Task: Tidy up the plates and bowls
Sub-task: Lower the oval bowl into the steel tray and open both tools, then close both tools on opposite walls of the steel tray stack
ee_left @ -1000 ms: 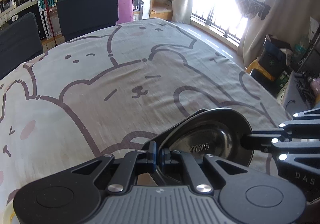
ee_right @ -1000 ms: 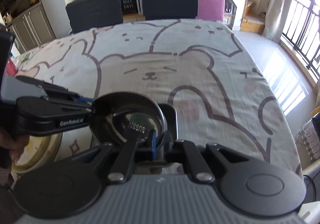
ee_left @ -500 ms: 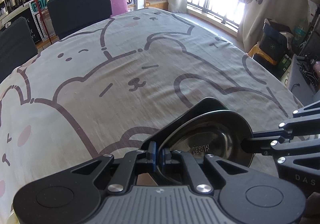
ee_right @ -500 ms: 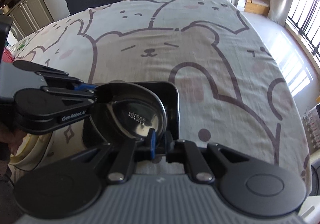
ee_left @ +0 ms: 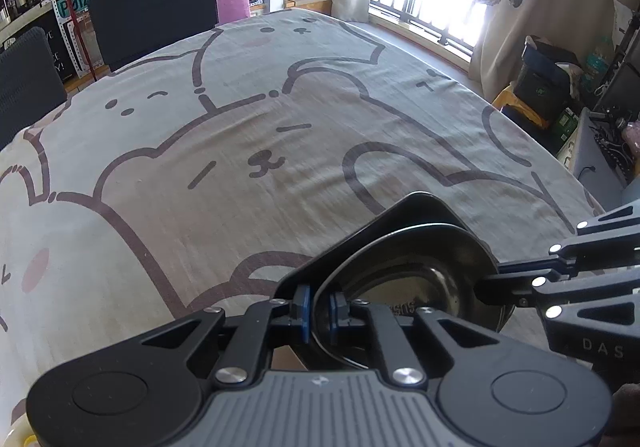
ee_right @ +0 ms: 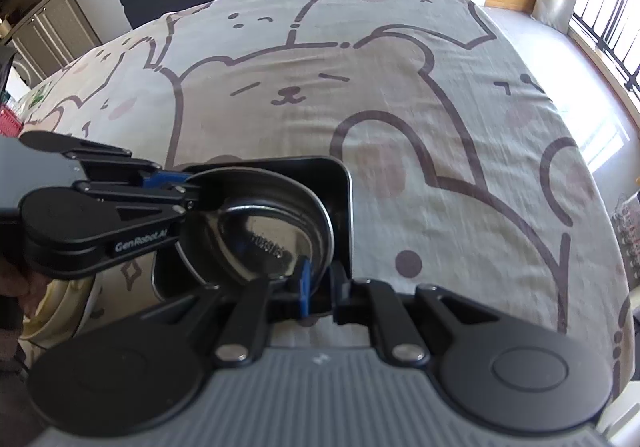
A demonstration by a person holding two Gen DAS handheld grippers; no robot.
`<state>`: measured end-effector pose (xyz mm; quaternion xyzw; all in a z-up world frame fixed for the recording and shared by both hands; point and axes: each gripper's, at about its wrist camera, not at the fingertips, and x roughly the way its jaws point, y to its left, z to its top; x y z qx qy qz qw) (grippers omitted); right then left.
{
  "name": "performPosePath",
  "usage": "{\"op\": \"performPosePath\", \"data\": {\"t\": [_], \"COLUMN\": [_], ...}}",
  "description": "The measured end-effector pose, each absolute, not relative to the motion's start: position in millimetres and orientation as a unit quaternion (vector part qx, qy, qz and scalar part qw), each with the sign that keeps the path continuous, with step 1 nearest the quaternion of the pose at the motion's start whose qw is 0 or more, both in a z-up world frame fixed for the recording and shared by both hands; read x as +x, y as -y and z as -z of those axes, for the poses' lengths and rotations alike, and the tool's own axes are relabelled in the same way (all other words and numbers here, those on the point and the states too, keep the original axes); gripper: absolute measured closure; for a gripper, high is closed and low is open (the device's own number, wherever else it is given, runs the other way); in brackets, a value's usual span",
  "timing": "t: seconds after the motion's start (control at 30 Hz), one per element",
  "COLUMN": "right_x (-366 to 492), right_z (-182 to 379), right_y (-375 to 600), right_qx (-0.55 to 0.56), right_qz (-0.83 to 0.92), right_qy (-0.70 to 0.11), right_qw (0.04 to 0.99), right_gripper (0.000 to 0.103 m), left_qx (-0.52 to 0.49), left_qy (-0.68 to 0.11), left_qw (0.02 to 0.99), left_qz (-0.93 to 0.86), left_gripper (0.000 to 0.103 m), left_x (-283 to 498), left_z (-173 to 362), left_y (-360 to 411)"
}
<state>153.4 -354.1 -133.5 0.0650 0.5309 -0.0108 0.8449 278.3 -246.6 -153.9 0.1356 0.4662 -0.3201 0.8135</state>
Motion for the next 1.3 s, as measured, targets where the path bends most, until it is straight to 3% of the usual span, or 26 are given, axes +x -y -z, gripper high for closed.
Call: {"op": "performPosePath", "data": {"t": [0.17, 0.7, 0.77, 1.03, 1.17, 1.3], "right_x": [155.6, 158.4, 157.9, 148.6, 141.7, 147.8], "right_z": [136.1, 141.6, 141.1, 121.1, 107.5, 113.8], "right_y": [355.6, 353.9, 352.8, 359.0, 372.8, 387.9], "right_qx": [0.071, 0.076, 0.075, 0.093, 0.113, 0.110], "right_qz": [0.014, 0.014, 0.010, 0.004, 0.016, 0.041], "right_qy": [-0.534, -0.540, -0.540, -0.502, -0.464, -0.475], "right_qw": [0.842, 0.838, 0.838, 0.860, 0.878, 0.872], "right_gripper": [0.089, 0.086, 0.082, 0.060, 0.047, 0.048], "left_qx": [0.127, 0.099, 0.096, 0.081, 0.080, 0.091], "left_qy": [-0.473, -0.466, -0.463, -0.464, -0.470, -0.476], "left_qw": [0.809, 0.815, 0.817, 0.821, 0.819, 0.814], "left_qz": [0.324, 0.330, 0.330, 0.323, 0.320, 0.320], "left_gripper": [0.077, 0.058, 0.049, 0.037, 0.037, 0.039], "left_x": [278.2, 268.9, 267.3, 264.7, 262.6, 260.0], "left_z": [152.2, 132.9, 129.6, 122.8, 123.1, 125.8], "left_y": [244.6, 231.6, 228.9, 218.5, 213.4, 211.6]}}
